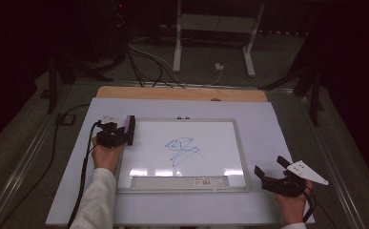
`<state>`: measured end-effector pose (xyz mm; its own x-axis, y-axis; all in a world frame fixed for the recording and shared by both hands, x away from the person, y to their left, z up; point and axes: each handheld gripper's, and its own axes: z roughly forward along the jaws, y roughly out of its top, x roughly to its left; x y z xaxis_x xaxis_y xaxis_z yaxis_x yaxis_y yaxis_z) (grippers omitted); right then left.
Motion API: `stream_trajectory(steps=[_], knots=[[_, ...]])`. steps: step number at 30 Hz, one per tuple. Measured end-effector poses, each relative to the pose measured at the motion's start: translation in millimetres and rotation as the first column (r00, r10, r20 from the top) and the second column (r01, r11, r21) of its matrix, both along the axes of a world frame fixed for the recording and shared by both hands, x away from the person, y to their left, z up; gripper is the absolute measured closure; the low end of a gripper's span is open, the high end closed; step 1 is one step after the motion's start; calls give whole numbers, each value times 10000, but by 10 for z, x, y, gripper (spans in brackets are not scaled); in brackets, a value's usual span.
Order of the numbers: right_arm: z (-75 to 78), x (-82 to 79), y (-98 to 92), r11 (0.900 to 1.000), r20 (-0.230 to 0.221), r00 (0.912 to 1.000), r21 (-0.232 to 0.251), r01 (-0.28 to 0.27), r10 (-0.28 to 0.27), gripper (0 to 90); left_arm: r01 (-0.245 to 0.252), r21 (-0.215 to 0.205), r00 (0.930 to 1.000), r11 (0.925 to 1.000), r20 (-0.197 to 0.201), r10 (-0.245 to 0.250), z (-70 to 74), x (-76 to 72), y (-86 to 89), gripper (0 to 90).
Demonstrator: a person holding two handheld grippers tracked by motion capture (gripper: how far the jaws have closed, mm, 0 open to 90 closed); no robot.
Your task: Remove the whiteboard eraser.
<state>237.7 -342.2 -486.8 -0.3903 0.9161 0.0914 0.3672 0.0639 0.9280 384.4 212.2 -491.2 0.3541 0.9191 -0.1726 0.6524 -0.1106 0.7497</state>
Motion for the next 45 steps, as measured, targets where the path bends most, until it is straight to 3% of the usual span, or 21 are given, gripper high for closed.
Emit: stream_trajectory(steps=[4,8,13,18,23,29,34,37,40,45], knots=[[-1,1,13,10000,-9,10000,-45,-25,25,0,139,21,9999,9999,52,-139,-1,0,-24,581],[-3,0,18,10000,-22,10000,-64,-36,36,0,213,347,9996,9992,179,-219,9,-7,-75,588],[-4,0,15,10000,-36,10000,-61,-28,27,0,271,366,9995,9990,144,-277,12,-5,-71,593],[-7,5,24,9999,-39,10000,-105,-69,68,0,331,674,9992,9972,215,-346,22,-12,-114,597],[-5,3,30,9998,-19,10000,-173,-83,83,0,494,1235,9984,9911,228,-526,49,-11,-186,597],[-2,0,31,9998,-14,10000,-171,-73,73,0,626,1441,9975,9876,229,-666,59,-14,-262,587],[-1,-1,27,9999,-16,10000,-159,-59,59,0,838,1931,9953,9776,311,-915,76,-34,-352,570],[1,-4,26,9999,-9,10000,-161,-53,53,0,986,1684,9939,9808,321,-1054,86,-39,-371,554],[2,-4,24,9999,-4,10000,-163,-54,54,0,1195,1623,9918,9795,249,-1251,82,-44,-398,529],[4,-6,22,9998,10,10000,-186,-56,56,0,863,1483,9961,9852,33,-877,37,-18,-394,469]])
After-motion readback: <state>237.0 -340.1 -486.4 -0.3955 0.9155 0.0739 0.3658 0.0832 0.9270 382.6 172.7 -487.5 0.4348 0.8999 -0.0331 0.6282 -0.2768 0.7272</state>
